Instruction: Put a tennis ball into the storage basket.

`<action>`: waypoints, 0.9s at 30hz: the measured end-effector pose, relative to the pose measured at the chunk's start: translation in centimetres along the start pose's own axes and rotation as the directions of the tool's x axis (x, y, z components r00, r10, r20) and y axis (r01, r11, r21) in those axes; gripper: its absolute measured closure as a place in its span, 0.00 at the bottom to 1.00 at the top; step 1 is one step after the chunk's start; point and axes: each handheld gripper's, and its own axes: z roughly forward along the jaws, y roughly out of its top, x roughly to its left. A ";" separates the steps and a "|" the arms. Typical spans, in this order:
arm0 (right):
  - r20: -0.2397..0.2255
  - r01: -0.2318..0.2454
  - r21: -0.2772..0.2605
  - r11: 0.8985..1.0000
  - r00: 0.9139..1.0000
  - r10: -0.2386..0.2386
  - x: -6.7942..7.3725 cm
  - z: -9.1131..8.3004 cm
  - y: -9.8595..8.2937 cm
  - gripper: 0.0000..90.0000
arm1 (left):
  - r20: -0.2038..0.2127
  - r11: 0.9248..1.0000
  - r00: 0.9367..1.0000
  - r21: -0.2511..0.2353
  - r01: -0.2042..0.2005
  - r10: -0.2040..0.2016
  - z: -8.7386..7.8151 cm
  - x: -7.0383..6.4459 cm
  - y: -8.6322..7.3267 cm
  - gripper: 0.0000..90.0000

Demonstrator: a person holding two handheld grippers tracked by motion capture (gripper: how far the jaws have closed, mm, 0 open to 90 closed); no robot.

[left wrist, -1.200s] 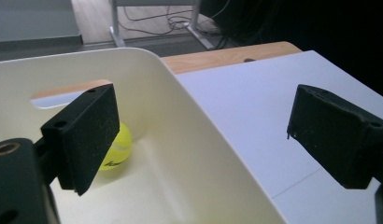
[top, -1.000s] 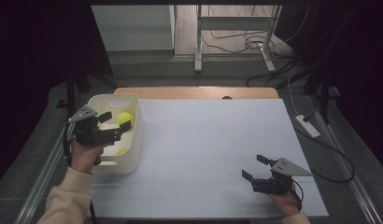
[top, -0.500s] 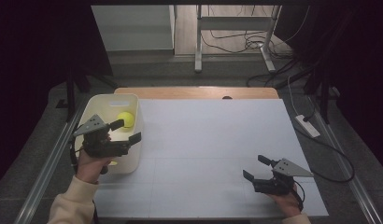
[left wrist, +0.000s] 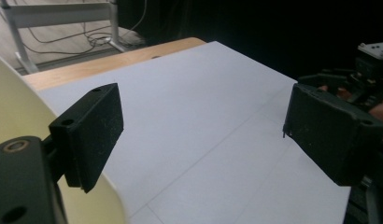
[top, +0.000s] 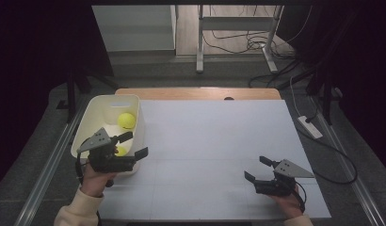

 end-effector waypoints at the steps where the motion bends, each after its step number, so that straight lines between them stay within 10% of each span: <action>1: 0.000 0.000 -0.002 1.000 1.000 0.000 0.0 0.0 0.0 0.16 | 0.006 1.000 1.000 0.004 0.001 -0.001 0.0 -0.2 -0.2 0.14; 27: -0.004 0.005 0.003 1.000 1.000 -0.005 0.3 0.0 0.1 0.16 | 0.062 0.991 0.997 0.119 -0.053 0.046 1.2 -2.0 -6.0 0.15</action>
